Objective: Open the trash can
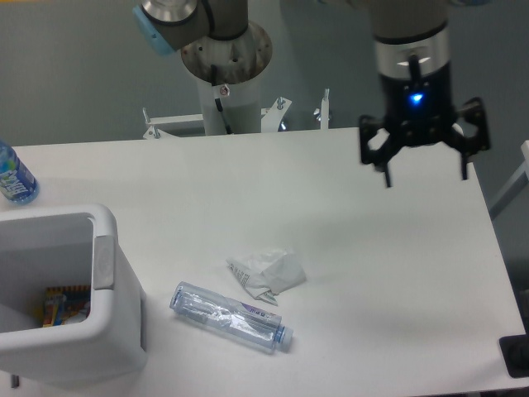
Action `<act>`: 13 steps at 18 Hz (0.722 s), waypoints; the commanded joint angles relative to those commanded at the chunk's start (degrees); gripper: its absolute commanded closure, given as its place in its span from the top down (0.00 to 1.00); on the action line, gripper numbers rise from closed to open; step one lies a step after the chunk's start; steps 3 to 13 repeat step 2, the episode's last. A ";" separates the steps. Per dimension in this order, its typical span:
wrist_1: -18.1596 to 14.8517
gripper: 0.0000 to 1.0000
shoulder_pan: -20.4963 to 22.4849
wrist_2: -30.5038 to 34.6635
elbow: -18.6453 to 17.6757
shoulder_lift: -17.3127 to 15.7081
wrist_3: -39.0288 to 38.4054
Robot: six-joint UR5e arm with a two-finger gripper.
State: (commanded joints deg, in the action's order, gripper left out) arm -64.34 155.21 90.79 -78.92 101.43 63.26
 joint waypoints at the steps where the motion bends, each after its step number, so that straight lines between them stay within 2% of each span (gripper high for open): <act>1: 0.09 1.00 0.18 -0.09 0.00 0.00 0.63; 13: 0.09 1.00 0.18 -0.09 0.08 0.00 0.63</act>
